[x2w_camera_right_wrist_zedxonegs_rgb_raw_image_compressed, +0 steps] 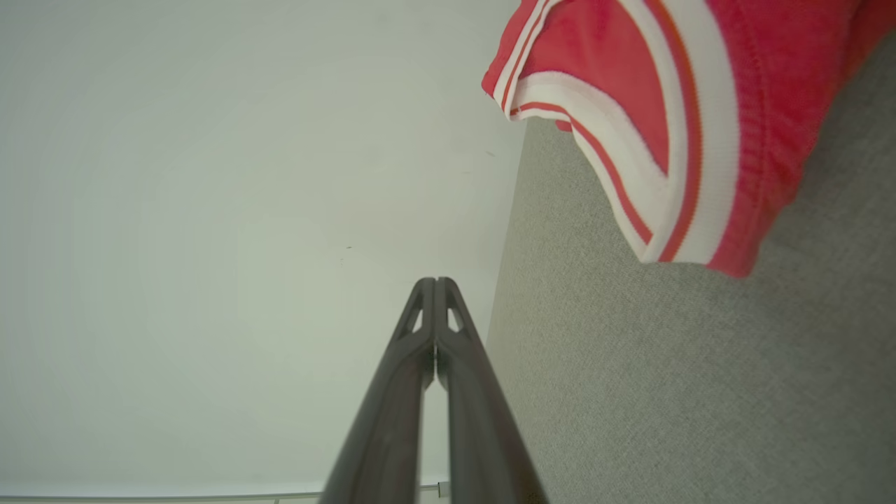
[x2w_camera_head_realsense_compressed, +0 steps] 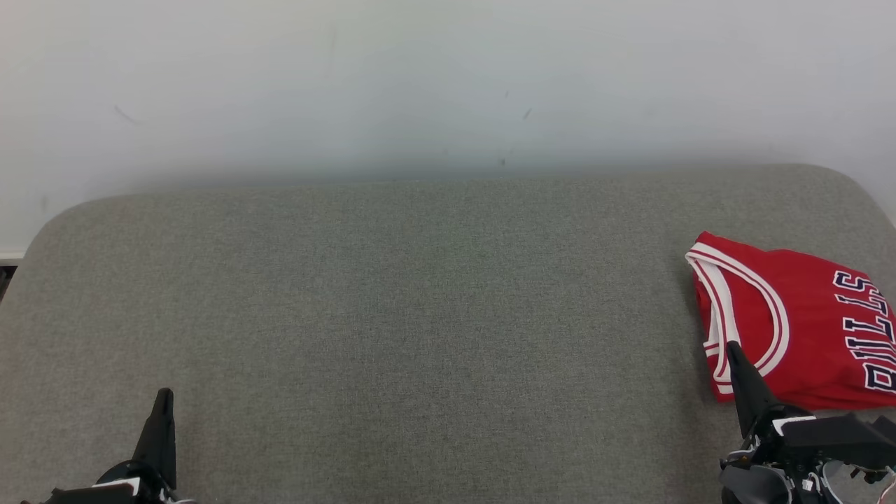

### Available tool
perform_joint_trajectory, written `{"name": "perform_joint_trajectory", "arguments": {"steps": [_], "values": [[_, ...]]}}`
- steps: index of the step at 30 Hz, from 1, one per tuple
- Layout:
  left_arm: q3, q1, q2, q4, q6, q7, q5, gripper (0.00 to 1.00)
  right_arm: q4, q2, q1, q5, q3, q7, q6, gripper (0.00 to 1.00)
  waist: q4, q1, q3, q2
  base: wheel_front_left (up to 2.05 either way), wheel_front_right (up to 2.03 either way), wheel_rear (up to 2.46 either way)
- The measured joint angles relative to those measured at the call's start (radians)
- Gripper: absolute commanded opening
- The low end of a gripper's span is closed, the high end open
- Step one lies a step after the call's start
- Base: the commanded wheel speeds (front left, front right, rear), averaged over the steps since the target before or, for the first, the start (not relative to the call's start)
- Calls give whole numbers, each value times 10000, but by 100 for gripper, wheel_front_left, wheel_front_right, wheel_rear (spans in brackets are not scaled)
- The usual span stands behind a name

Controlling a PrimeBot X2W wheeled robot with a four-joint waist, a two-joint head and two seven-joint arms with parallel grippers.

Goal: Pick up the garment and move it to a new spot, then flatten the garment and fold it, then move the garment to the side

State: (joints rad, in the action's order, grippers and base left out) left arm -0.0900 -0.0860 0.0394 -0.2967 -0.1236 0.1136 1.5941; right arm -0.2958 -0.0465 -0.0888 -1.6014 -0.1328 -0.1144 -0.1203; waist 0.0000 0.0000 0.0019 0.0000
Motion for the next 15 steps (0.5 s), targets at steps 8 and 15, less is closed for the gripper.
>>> {"name": "perform_joint_trajectory", "arguments": {"steps": [8,15], "values": [[0,0,0,-2,0,0,0,0,0,0,0,0,0,0,0,0,0,0,0,0,0,0,0],[0,0,0,-2,0,0,0,0,2,0,0,0,0,0,0,0,0,0,0,0,0,0,0]]}}
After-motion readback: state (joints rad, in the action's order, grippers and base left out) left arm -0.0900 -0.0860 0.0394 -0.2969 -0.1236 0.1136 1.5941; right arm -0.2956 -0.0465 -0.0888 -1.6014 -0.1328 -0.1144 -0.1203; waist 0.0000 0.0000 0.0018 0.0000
